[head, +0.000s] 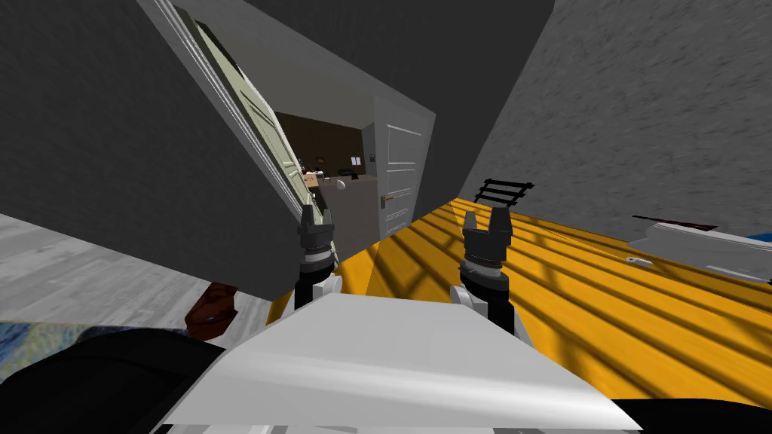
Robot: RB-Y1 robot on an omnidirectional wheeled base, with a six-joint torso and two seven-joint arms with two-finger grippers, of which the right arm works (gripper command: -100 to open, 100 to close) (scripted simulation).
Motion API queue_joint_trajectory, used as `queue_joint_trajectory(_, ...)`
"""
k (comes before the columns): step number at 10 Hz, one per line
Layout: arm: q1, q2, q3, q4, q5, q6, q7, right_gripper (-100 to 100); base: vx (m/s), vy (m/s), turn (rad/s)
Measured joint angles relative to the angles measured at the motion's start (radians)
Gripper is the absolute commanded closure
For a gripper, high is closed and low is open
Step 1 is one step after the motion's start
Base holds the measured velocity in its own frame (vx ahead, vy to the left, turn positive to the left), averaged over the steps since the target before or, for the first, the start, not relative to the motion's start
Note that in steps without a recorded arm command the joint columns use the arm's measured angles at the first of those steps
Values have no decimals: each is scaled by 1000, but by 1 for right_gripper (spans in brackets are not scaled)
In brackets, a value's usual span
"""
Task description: Push the door open
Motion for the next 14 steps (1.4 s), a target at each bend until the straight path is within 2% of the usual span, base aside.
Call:
queue_joint_trajectory(7,-64,-24,17,128,-4,24,-37,-100,140,-39,73)
queue_joint_trajectory(10,-111,-31,27,202,-4,44,-53,-100,128,-39,83)
queue_joint_trajectory(14,-161,-40,44,300,-6,65,-80,-100,110,-44,76)
